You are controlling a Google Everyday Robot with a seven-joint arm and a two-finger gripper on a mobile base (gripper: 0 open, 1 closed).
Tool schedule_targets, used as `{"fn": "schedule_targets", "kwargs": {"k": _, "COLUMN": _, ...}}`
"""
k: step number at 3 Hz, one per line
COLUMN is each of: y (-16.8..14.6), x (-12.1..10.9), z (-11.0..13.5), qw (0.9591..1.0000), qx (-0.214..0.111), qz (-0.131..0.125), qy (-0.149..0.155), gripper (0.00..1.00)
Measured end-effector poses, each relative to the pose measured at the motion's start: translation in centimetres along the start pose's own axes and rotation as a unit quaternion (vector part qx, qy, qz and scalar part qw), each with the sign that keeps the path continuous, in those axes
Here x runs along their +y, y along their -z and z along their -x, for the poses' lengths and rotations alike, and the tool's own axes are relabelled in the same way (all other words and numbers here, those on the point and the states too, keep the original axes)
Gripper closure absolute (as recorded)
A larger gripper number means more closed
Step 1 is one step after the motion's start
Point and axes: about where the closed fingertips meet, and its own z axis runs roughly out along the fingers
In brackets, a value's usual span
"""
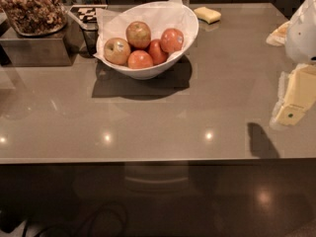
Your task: Pick apple from white bowl
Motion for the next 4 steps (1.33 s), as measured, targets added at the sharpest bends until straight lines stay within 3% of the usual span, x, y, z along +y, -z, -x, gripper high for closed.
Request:
{"fn": "schedule_targets", "kwargs": {"k": 2, "y": 0.5, "x": -0.4, "z": 0.8, "qw": 0.9998, "qx": -0.016, "qz": -0.007, "qy": 0.011, "gripper": 0.0}}
{"fn": "schedule_targets", "kwargs": {"k": 3, "y": 0.8, "x": -1.9, "z": 4.0, "qw": 0.9955, "qx": -0.074, "qz": 0.008, "qy": 0.059, "gripper": 0.0}}
{"fn": "schedule_targets", "kwargs": {"k": 4, "y": 1.6, "x": -4.2, "z": 9.3, "qw": 0.9813, "qx": -0.148, "qz": 0.025, "qy": 0.121, "gripper": 0.0}}
